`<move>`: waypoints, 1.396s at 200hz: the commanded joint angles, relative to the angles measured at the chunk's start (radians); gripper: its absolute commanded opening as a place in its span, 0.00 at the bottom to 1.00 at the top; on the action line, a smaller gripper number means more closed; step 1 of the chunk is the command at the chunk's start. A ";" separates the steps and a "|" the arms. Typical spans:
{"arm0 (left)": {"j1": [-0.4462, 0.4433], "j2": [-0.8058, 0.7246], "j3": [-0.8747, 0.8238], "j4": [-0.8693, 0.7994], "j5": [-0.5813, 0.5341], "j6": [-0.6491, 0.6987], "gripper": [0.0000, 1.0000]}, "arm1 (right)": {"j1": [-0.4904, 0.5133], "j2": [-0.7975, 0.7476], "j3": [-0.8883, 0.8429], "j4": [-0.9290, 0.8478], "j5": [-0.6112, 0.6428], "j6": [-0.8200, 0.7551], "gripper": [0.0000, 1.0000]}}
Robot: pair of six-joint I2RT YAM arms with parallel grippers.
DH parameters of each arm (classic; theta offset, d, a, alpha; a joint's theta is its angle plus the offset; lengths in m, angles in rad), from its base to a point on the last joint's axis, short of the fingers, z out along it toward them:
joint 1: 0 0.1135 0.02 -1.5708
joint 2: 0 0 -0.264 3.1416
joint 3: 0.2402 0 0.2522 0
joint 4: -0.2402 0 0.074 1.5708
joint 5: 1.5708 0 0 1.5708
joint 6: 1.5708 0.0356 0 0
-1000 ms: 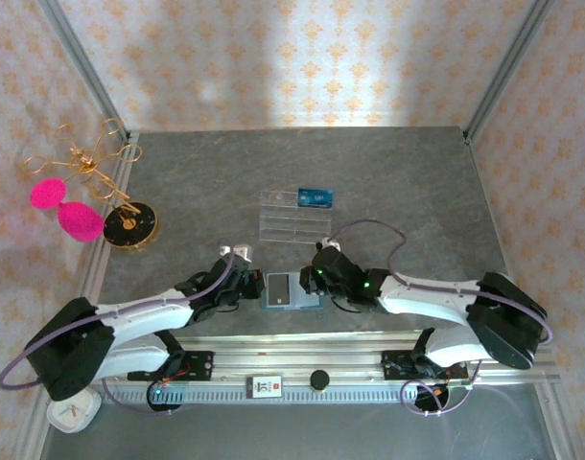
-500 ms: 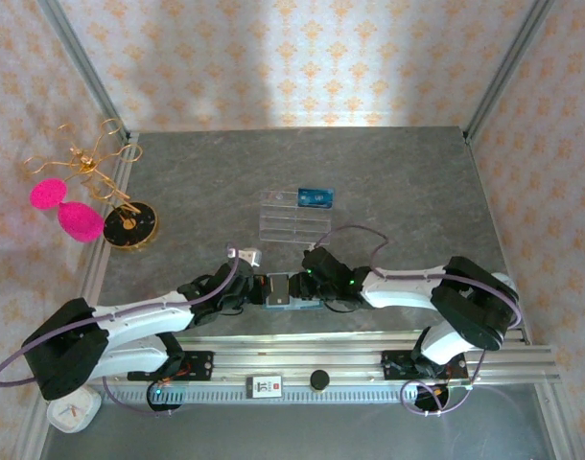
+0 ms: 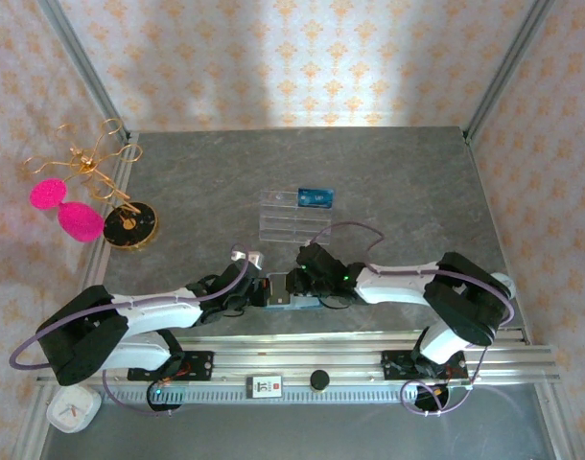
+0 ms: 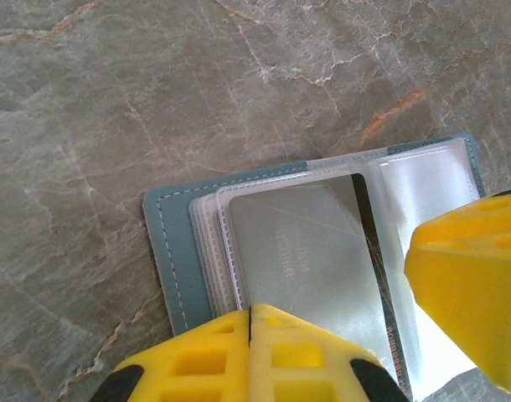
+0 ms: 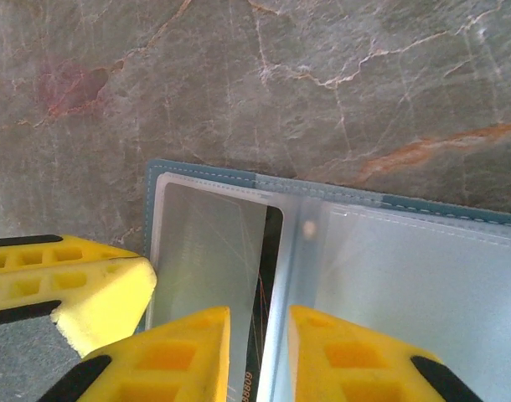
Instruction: Take the credit cards out of the card holder
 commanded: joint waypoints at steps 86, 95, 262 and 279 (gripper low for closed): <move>-0.004 -0.010 -0.045 0.024 0.003 -0.006 0.00 | -0.005 0.042 0.009 0.065 -0.059 -0.004 0.23; -0.004 -0.010 -0.046 0.027 0.005 -0.007 0.00 | -0.003 0.049 0.005 0.072 -0.061 -0.004 0.23; -0.012 -0.175 -0.003 -0.055 -0.016 -0.013 0.00 | 0.013 -0.050 0.031 -0.090 0.103 -0.054 0.29; -0.026 -0.136 0.019 -0.022 -0.003 -0.009 0.00 | 0.006 -0.041 0.033 -0.099 0.093 -0.059 0.29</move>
